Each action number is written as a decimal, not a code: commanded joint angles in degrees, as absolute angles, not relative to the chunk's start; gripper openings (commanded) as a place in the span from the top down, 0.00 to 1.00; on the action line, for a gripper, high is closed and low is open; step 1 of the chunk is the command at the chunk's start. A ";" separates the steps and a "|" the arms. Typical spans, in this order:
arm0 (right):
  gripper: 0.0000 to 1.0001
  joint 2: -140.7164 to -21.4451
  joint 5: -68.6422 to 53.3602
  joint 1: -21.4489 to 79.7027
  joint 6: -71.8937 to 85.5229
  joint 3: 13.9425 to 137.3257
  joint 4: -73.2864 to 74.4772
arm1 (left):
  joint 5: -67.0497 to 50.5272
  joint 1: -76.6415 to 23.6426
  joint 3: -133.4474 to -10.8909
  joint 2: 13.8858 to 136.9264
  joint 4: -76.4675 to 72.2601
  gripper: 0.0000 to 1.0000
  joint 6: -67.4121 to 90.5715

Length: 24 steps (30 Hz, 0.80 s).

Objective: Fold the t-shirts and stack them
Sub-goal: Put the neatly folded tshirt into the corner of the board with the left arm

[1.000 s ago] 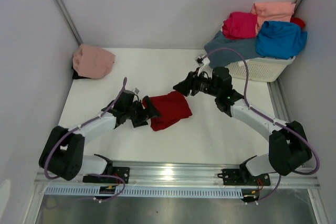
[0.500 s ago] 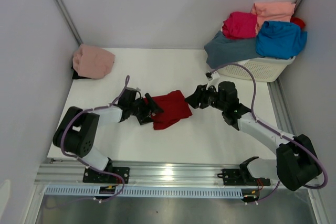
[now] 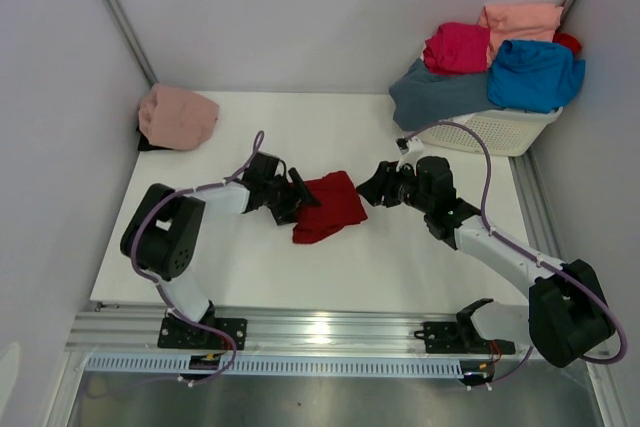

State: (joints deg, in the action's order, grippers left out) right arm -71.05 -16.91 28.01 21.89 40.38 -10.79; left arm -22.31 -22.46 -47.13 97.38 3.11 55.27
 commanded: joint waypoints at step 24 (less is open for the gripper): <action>0.46 -82.00 2.46 25.75 28.12 46.67 -0.70 | -12.48 -34.28 -67.33 113.46 22.94 0.64 45.09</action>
